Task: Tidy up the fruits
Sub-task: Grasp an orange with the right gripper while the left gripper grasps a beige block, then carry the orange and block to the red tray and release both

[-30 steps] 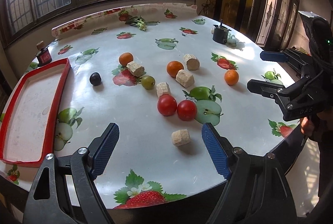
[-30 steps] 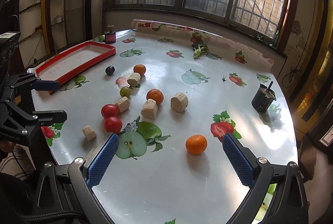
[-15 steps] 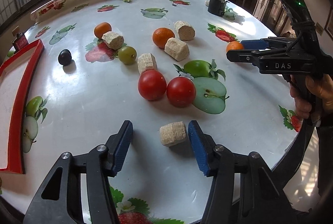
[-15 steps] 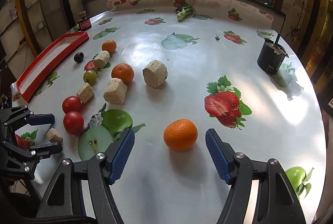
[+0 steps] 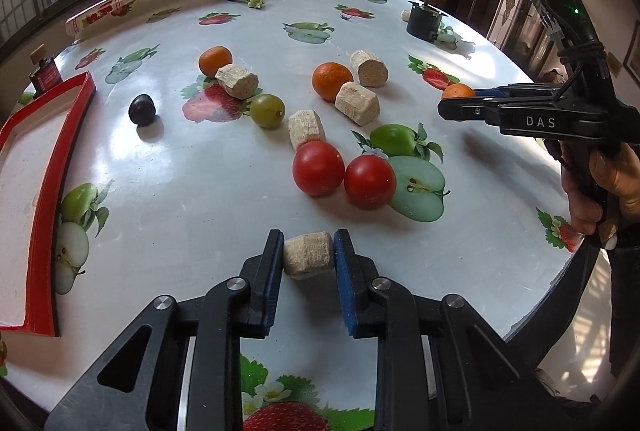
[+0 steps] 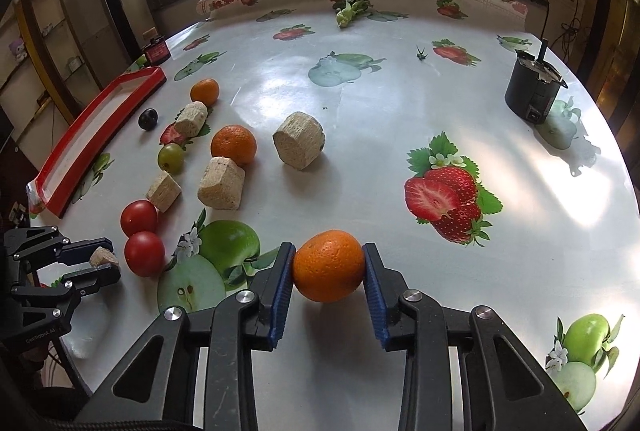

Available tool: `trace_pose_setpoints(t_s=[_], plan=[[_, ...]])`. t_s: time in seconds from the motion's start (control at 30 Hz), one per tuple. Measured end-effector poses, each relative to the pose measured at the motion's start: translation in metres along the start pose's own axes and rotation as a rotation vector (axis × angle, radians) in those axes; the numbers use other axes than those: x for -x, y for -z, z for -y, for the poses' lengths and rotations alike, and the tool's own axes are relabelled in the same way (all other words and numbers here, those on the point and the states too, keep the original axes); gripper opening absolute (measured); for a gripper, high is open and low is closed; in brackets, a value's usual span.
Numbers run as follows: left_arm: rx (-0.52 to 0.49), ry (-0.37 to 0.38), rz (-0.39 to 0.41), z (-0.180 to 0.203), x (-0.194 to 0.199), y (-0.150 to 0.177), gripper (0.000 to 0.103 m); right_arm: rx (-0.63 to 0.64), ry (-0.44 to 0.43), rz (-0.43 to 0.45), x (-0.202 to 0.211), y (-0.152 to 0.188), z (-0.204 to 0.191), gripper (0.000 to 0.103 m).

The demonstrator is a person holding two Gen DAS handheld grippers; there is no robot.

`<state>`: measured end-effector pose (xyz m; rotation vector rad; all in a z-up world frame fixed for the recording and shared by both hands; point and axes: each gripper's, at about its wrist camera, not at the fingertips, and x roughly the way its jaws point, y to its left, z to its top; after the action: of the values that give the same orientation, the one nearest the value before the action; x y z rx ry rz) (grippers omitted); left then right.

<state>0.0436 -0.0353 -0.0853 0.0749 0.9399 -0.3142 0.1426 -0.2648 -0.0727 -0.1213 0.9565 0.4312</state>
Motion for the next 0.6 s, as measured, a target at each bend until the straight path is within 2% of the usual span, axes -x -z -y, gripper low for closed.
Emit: trace_pose_setpoints(t_s=[0.33, 0.6], plan=[[0.075, -0.016, 0.087, -0.033, 0.041, -0.003, 0.022, 0.109, -0.102, 0.069, 0.027, -0.025, -0.068, 0.034], [0.155, -0.061, 0.135, -0.070, 0.070, 0.002, 0.022, 0.167, -0.168, 0.071, 0.022, -0.037, -0.111, 0.034]])
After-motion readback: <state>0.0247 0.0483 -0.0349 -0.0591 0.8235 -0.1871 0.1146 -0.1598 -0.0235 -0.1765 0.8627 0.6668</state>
